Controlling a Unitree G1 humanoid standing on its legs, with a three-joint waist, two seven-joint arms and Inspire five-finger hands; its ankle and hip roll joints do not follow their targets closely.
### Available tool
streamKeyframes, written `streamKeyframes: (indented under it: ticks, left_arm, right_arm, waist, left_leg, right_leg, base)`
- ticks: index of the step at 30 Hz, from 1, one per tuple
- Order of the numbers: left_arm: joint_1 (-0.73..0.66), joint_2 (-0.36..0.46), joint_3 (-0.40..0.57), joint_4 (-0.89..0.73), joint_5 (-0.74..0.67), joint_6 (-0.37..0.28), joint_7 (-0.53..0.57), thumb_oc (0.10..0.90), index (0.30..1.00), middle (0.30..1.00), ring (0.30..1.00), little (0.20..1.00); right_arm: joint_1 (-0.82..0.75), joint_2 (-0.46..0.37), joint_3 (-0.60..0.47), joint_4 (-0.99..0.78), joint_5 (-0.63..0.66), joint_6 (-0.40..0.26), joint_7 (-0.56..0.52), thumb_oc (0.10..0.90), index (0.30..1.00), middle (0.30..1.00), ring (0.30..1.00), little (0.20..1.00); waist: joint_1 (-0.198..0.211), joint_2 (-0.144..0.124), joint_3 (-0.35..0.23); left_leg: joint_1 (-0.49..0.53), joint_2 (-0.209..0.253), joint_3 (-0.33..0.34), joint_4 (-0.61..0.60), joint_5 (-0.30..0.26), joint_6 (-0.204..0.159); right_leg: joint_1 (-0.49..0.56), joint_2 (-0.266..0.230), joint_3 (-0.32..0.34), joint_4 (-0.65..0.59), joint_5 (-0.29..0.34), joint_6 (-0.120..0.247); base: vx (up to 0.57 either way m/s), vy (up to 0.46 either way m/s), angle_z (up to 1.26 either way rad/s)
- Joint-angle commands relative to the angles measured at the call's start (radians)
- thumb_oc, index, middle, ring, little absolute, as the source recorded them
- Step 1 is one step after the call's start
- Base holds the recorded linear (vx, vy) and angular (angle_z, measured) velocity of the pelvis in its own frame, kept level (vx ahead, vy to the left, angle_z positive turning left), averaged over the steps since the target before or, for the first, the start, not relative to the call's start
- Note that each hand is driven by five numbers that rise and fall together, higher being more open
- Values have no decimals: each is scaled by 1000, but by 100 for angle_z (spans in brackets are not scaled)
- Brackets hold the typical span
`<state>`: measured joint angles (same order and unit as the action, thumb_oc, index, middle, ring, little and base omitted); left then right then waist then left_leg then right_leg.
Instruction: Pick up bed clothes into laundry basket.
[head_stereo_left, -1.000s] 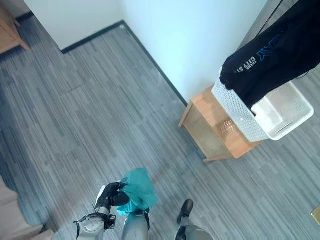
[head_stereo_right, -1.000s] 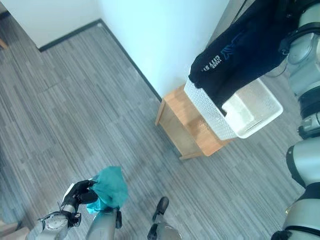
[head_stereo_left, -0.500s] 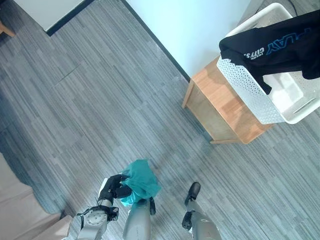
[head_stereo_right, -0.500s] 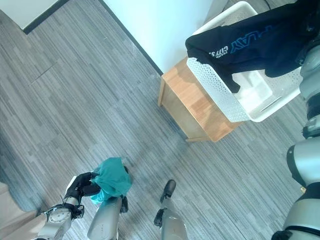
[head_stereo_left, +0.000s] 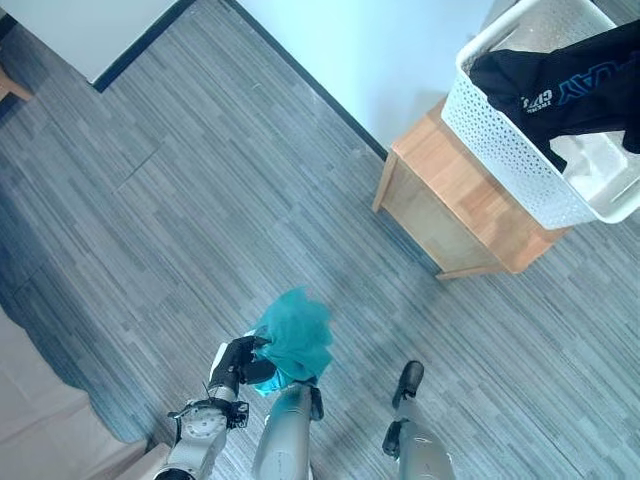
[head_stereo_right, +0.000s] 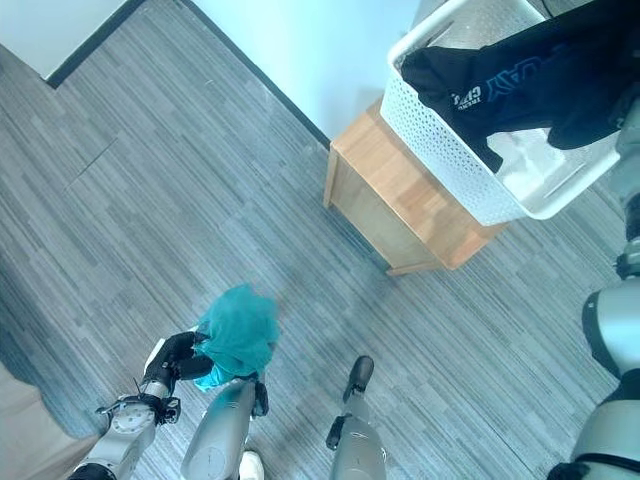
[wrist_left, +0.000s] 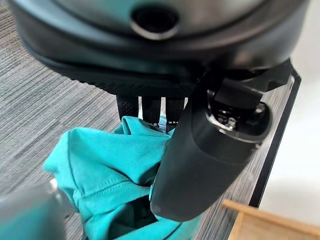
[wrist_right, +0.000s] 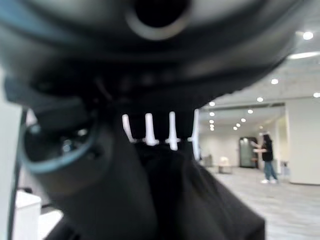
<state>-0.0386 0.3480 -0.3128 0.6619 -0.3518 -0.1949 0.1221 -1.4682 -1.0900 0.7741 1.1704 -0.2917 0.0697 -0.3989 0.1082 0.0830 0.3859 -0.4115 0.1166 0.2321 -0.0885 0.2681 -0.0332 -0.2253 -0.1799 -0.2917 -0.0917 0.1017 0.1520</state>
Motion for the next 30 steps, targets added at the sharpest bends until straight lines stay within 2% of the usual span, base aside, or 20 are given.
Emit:
streamKeyframes:
  ticks: [1,8,10,13,14,16,20,22,25,27,30]
  left_arm:
    - [7,5,-25,-16,-7,-63,15,400,300,300,300,300]
    - [6,-20,12,114,14,-56,47,400,300,300,300,300]
    - [16,-35,44,191,19,-48,60,400,300,300,300,300]
    - [29,-44,85,218,23,-45,70,400,300,300,300,300]
    - [30,-42,84,218,24,-45,70,400,300,300,300,300]
    - [35,-43,109,207,35,-44,75,400,300,300,300,300]
    - [55,-19,176,137,64,-49,94,400,300,300,300,300]
    - [68,2,209,73,76,-50,104,400,300,300,300,300]
    - [94,40,267,-111,82,-66,111,400,300,300,300,300]
    - [108,68,300,-182,87,-68,109,400,300,300,300,300]
    - [114,97,350,-273,82,-75,96,400,300,300,300,300]
  right_arm:
    - [-133,-49,42,14,4,3,-49,800,900,900,900,900]
    - [-50,-29,-26,6,31,-10,-58,800,900,900,900,900]
    - [12,-19,-81,-22,52,-17,-54,800,900,900,900,900]
    - [137,-25,-187,-191,110,-51,-70,800,900,900,900,900]
    - [146,-26,-194,-195,109,-49,-71,800,900,900,900,900]
    - [241,-31,-270,-359,121,-70,-87,800,900,900,900,900]
    - [539,-14,-523,-696,70,-89,-118,800,900,900,900,900]
    - [748,24,-676,-841,26,-100,-114,800,900,900,900,900]
    - [1051,127,-863,-1028,11,-135,-91,800,900,900,900,900]
    - [1219,208,-974,-1090,51,-158,-56,800,900,900,900,900]
    - [1449,409,-1106,-1095,204,-200,-7,800,900,900,900,900]
  waist:
    - [3,-10,-17]
    - [-3,4,-23]
    - [-9,9,-32]
    - [-22,13,-50]
    - [-21,11,-50]
    - [-34,13,-62]
    - [-60,-3,-98]
    - [-67,-24,-120]
    - [-90,-52,-153]
    - [-100,-71,-171]
    - [-136,-91,-185]
  left_leg:
    - [57,105,11,1,-114,-159]
    - [71,104,11,1,-113,-160]
    - [98,102,11,1,-118,-157]
    - [136,97,7,1,-131,-149]
    - [137,97,6,1,-131,-149]
    - [164,92,7,1,-143,-143]
    - [231,83,6,1,-174,-127]
    - [263,76,7,1,-185,-116]
    - [315,63,19,1,-217,-100]
    - [334,50,20,1,-226,-87]
    - [360,36,25,1,-246,-75]
  right_leg:
    - [-18,-87,-44,4,-45,61]
    - [-5,-88,-40,4,-50,62]
    - [19,-91,-43,4,-55,59]
    - [58,-95,-47,4,-65,56]
    - [59,-95,-48,4,-65,56]
    - [84,-97,-51,4,-69,55]
    - [154,-101,-63,4,-78,55]
    - [186,-104,-71,4,-75,57]
    - [230,-111,-73,4,-78,63]
    - [245,-116,-72,5,-68,65]
    - [255,-127,-60,16,-53,75]
  base:
    - [0,0,0]
    - [0,0,0]
    - [20,6,0]
    - [44,13,4]
    - [0,0,0]
    - [51,13,-1]
    - [88,18,8]
    - [80,50,16]
    - [91,83,-1]
    - [57,89,-2]
    - [7,92,-4]
